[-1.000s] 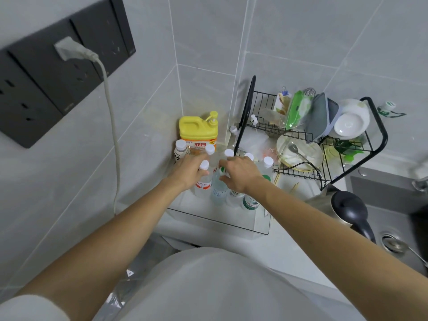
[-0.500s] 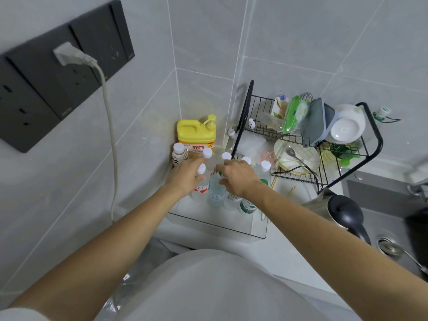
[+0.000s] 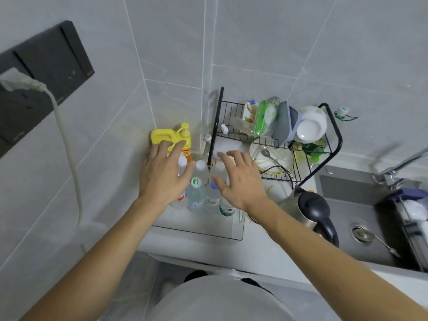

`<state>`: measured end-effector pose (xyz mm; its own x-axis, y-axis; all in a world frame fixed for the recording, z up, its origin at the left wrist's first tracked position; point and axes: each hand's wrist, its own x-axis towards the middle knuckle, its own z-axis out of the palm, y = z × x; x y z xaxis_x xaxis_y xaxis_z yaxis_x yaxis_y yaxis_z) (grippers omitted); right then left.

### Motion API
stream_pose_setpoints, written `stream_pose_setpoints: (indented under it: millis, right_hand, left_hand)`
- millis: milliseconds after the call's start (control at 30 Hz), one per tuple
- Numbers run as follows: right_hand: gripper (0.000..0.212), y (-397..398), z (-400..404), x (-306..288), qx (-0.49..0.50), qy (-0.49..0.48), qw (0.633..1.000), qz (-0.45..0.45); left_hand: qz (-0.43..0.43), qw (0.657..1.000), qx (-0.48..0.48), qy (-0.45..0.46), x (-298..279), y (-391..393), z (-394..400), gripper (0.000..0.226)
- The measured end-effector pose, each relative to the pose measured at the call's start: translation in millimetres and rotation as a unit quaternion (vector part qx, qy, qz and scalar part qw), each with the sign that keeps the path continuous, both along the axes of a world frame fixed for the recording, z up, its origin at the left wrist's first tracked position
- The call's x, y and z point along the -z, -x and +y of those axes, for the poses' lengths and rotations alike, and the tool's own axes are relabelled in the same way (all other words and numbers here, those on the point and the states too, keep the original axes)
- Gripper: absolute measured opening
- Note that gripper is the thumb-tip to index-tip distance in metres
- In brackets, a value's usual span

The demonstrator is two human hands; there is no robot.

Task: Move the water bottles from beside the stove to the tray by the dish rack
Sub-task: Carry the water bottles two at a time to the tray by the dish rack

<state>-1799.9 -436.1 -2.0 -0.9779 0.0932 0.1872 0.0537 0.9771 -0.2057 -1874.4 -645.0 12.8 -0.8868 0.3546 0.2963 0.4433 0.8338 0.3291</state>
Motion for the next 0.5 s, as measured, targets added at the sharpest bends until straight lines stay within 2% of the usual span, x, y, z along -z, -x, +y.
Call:
stream_pose_setpoints:
  millis: [167, 300, 500]
  right_hand:
    - [0.064, -43, 29, -22, 0.067, 0.014, 0.997, 0.028]
    - [0.065, -94, 54, -41, 0.165, 0.022, 0.984, 0.06]
    - [0.07, -216, 86, -60, 0.369, 0.03, 0.926, 0.071]
  left_hand:
    - [0.015, 0.993, 0.118, -0.01, -24, -28, 66, 0.066]
    - [0.027, 0.973, 0.229, -0.016, -37, -50, 119, 0.067]
    - [0.032, 0.915, 0.403, -0.001, -56, -118, 204, 0.068]
